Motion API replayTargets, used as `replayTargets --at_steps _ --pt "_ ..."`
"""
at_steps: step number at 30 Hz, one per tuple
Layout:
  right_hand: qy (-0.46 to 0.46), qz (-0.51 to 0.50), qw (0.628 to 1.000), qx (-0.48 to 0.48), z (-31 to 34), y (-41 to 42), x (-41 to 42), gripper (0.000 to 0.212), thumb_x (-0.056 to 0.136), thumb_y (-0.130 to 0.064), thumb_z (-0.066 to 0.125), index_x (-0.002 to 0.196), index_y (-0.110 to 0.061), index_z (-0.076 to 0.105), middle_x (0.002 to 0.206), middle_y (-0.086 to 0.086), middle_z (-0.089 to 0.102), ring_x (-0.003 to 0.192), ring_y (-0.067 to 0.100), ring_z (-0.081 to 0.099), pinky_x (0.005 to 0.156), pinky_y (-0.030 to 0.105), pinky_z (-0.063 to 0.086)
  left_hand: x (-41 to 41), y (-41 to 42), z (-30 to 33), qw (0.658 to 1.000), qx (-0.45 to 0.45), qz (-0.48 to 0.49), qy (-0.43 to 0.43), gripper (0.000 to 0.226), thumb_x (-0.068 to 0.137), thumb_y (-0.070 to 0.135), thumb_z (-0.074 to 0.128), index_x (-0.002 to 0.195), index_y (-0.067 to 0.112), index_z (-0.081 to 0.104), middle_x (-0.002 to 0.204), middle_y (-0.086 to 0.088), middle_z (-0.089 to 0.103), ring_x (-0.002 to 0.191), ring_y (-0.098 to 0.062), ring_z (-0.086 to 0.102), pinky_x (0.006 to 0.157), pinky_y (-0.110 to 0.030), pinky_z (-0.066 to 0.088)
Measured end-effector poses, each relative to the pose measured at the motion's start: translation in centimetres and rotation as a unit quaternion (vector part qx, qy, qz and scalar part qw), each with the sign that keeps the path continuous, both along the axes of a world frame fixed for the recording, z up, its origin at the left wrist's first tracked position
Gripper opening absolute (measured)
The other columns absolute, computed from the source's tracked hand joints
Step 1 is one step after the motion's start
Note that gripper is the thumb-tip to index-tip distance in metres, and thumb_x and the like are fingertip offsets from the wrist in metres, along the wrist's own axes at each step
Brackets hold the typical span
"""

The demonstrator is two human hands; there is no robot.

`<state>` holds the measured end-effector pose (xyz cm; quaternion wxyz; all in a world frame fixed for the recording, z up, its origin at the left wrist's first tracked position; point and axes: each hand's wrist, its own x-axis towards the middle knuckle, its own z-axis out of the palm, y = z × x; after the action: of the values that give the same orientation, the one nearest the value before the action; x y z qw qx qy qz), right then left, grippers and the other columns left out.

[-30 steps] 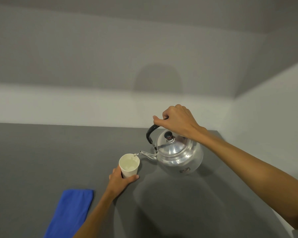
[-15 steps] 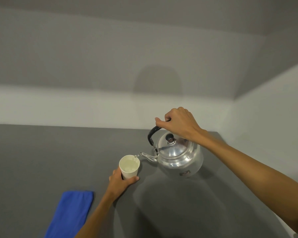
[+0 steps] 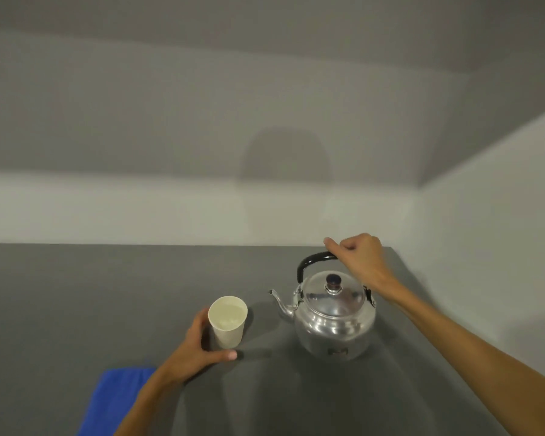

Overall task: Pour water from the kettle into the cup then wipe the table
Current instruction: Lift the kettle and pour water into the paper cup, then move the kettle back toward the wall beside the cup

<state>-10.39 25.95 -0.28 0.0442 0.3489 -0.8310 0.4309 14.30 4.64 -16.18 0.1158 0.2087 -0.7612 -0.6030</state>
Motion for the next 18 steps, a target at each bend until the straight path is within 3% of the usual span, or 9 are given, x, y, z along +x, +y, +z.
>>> replayTargets --at_steps 3,6,8,10,14,18 --pt "-0.060 -0.009 0.998 -0.017 -2.0 0.9 0.3 0.061 0.082 -0.044 0.064 0.037 -0.019 0.031 0.035 -0.008 0.022 0.037 0.013 0.019 0.048 0.023 0.032 2.6 -0.7 2.1 0.988 -0.031 0.139 0.052 0.098 0.045 0.064 0.076 0.129 0.033 0.038 0.134 0.004 0.048 0.127 -0.013 0.041 0.107 -0.031 0.029" --pt "-0.091 -0.019 0.996 -0.011 -3.8 1.5 1.1 0.060 0.083 -0.044 0.064 0.037 -0.022 0.032 0.033 -0.011 0.022 0.034 0.007 0.019 0.038 0.012 0.023 2.9 0.5 5.2 0.962 -0.104 0.217 0.128 0.055 0.069 0.069 0.055 0.114 0.037 0.050 0.119 0.013 0.053 0.116 -0.017 0.049 0.102 -0.035 0.037" --pt "-0.106 -0.025 0.994 -0.005 -4.7 1.5 1.4 0.057 0.084 -0.042 0.065 0.039 -0.023 0.034 0.034 -0.011 0.024 0.033 0.006 0.020 0.037 0.013 0.023 1.5 2.1 7.8 0.962 -0.139 0.187 0.143 0.030 0.084 0.062 0.048 0.107 0.044 0.052 0.110 0.030 0.051 0.111 -0.007 0.050 0.094 -0.028 0.040" --pt "-0.119 -0.020 0.993 -0.006 -5.3 1.1 1.7 0.053 0.084 -0.040 0.065 0.042 -0.021 0.038 0.037 -0.008 0.026 0.035 0.007 0.021 0.039 0.016 0.024 -0.7 4.0 9.4 0.967 -0.164 0.137 0.138 0.025 0.085 0.056 0.042 0.105 0.045 0.052 0.107 0.035 0.050 0.109 0.005 0.049 0.089 -0.019 0.038" --pt "-0.138 -0.010 0.990 -0.019 -5.9 -1.0 0.5 0.050 0.085 -0.034 0.064 0.042 -0.021 0.041 0.038 -0.009 0.027 0.035 0.006 0.022 0.041 0.017 0.025 -7.5 6.1 10.9 0.972 -0.199 0.036 0.117 0.034 0.088 0.055 0.040 0.111 0.034 0.051 0.113 0.017 0.054 0.107 0.012 0.048 0.091 -0.011 0.039" --pt "-0.121 0.010 0.992 -0.044 -6.1 -3.8 -0.3 0.051 0.084 -0.031 0.063 0.042 -0.019 0.037 0.042 -0.003 0.027 0.043 0.012 0.024 0.045 0.026 0.025 -12.7 6.7 10.5 0.978 -0.190 -0.006 0.088 0.039 0.090 0.057 0.034 0.107 0.028 0.054 0.107 0.012 0.060 0.098 0.013 0.052 0.079 0.000 0.037"
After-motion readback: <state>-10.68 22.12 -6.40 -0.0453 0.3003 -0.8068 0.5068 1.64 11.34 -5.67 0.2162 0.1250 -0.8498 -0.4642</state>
